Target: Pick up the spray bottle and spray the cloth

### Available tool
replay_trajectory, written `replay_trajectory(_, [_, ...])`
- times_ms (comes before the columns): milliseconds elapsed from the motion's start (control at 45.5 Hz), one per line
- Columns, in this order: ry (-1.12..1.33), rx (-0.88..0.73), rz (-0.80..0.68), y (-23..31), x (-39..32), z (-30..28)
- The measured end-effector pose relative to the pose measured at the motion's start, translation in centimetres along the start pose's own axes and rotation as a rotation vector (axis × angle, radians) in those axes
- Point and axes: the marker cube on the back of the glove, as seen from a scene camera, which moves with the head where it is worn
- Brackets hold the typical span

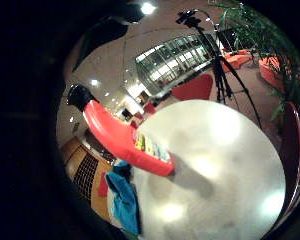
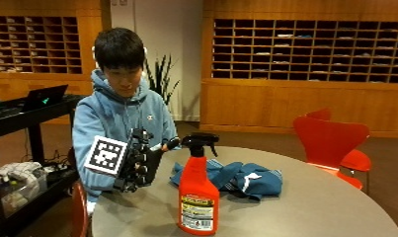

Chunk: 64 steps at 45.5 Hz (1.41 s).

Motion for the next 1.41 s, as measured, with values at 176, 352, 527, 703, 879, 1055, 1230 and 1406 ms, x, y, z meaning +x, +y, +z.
replay_trajectory(176, [0.017,-0.023,0.014,-0.2,0.2,1.5])
replay_trajectory(352, [0.040,0.020,0.075,-1.2,0.4,3.6])
replay_trajectory(527, [-0.006,-0.006,0.129,-2.1,0.9,5.7])
replay_trajectory(703, [-0.010,-0.052,0.171,-2.9,1.5,7.2])
replay_trajectory(879, [-0.011,-0.176,0.224,-3.8,1.3,8.1])
replay_trajectory(1055, [-0.062,-0.246,0.294,-4.8,0.1,9.5])
replay_trajectory(1230, [-0.151,-0.315,0.370,-4.9,-1.3,11.1])
replay_trajectory(1406, [-0.116,-0.346,0.338,-5.6,-1.9,12.5])
